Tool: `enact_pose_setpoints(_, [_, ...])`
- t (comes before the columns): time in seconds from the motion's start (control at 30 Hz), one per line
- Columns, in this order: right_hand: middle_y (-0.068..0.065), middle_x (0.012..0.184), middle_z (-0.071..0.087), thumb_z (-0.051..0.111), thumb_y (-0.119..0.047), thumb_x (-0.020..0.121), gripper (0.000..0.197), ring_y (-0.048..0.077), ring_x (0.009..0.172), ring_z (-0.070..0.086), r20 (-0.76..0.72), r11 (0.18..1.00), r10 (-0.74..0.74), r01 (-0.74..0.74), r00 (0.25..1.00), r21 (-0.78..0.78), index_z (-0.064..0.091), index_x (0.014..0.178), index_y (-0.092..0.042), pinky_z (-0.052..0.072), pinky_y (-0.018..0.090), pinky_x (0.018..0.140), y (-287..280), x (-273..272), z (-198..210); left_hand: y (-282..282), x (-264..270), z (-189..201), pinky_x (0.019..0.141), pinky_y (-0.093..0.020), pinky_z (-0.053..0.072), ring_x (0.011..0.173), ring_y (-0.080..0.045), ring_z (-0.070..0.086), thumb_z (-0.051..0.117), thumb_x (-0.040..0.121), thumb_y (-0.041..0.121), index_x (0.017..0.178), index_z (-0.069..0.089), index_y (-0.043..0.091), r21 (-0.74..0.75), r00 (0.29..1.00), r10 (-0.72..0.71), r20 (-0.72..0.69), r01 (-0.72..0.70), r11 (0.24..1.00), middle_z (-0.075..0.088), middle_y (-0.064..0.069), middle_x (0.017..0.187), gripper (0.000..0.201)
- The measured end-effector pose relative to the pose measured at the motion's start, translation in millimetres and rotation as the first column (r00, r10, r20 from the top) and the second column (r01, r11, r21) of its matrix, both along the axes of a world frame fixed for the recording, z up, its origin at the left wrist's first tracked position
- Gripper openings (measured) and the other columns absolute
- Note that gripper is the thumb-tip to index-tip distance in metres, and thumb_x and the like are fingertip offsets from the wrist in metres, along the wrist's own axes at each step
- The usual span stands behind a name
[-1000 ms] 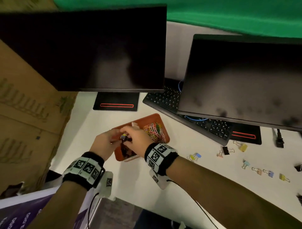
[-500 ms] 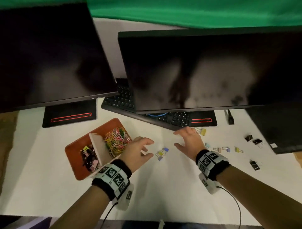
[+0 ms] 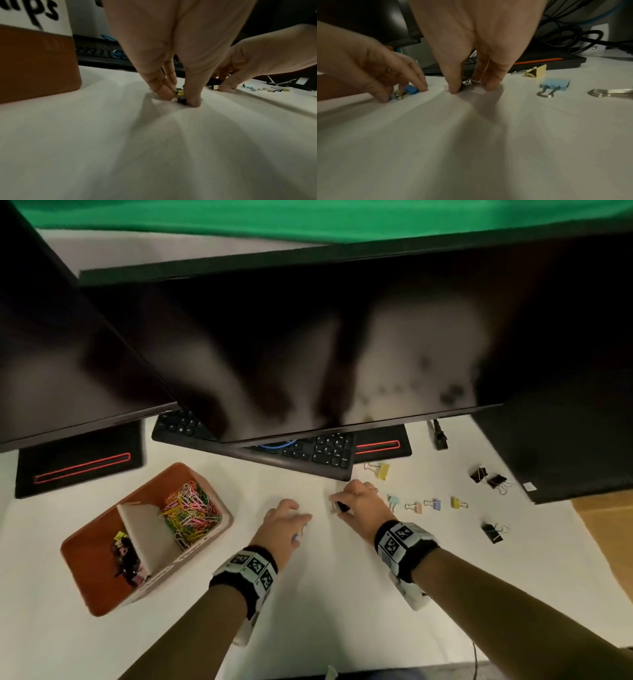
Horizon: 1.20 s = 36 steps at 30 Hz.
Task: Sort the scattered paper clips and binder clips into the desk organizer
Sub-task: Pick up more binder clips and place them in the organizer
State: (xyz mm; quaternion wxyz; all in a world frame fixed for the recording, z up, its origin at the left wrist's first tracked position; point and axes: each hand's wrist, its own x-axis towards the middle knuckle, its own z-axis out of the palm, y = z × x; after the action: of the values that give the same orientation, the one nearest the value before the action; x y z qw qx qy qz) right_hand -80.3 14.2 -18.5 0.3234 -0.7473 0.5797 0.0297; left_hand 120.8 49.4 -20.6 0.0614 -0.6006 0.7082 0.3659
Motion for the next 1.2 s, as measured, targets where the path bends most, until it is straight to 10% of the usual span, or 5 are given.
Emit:
enact_pose_setpoints(0.47, [0.010,0.104,0.055,0.052,-0.011,0.083,0.020,0.031,0.098,0.050,0.037,0.992,0.116,-0.118,0.993,0.040,0.060,0.101,-0.016,0.047,0.036,0.083,1,6,-1,8,-3,-5,0.066,0.000,0.034,0.080,-0.013,0.051,0.056,0.075,-0.005,0.083,0.063,0.011,-0.038,0.933,0.324,-0.154,-0.334,0.942,0.037,0.003,0.105,0.019])
enact_pose_setpoints(1.2, [0.010,0.104,0.057,0.056,-0.012,0.084,0.017,0.028,0.093,0.057,0.112,0.988,0.114,-0.124,0.987,0.088,0.068,0.097,-0.012,0.046,0.032,0.083,9,5,0,27,-19,1,0.077,-0.016,0.044,0.085,-0.015,0.052,0.053,0.077,-0.002,0.091,0.063,0.013,-0.049,0.954,0.203,-0.221,-0.219,0.975,0.049,0.003,0.100,0.023])
